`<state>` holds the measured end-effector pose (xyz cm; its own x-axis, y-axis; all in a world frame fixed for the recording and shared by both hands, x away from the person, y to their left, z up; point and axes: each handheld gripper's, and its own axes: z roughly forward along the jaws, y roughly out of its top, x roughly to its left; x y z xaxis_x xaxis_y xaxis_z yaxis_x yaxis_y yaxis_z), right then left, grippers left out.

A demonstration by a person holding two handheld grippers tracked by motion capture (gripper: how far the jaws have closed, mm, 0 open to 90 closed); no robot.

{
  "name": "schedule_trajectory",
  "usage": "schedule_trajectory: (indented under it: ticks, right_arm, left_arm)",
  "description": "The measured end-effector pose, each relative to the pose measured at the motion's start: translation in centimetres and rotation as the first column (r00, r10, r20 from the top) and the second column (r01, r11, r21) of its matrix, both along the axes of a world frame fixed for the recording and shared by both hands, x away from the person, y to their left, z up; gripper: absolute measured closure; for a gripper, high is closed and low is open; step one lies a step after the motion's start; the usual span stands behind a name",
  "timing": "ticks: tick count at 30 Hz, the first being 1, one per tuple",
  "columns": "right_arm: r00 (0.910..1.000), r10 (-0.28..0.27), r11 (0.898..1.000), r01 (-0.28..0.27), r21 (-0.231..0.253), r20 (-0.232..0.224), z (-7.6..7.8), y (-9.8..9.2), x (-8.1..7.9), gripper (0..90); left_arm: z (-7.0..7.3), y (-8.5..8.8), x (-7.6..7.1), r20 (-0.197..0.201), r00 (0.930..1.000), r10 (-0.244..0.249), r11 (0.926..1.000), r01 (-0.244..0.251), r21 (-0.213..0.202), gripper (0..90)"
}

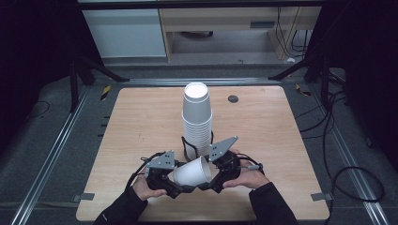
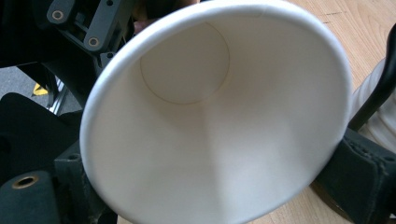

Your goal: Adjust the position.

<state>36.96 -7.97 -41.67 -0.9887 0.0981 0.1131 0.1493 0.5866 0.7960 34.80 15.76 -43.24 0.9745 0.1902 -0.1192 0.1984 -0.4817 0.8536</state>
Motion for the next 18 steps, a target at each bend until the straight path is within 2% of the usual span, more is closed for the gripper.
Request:
schedule_trajectory:
  ticks: [5,11,12,17,18]
  right_arm:
    - [1.0000,-0.004,1.000,0.004,0.003,0.000,0.0,0.0,0.0,9.1]
    - [0.9997,-0.021,1.000,0.021,-0.009,0.010,0.3,-0.3,0.1,9.1]
    - [0.9993,-0.028,0.999,0.029,-0.021,0.022,0.5,-0.6,0.2,9.0]
    - [0.9981,-0.044,0.997,0.047,-0.057,0.043,1.3,-1.0,0.5,9.0]
    - [0.9974,-0.049,0.995,0.054,-0.082,0.053,1.6,-1.0,0.7,8.9]
  left_arm:
    - [0.0,0.0,0.1,-0.010,0.9999,0.009,0.9999,-0.009,-0.004,19.2]
    - [0.2,0.2,0.1,-0.013,0.9996,0.026,0.9995,-0.025,0.021,14.2]
    - [0.3,0.3,0.1,0.000,0.9994,0.036,0.9981,-0.036,0.050,13.0]
    - [0.4,0.6,0.3,0.008,0.9985,0.055,0.9944,-0.055,0.090,9.9]
    - [0.3,0.6,0.3,0.022,0.9973,0.070,0.9902,-0.072,0.120,9.4]
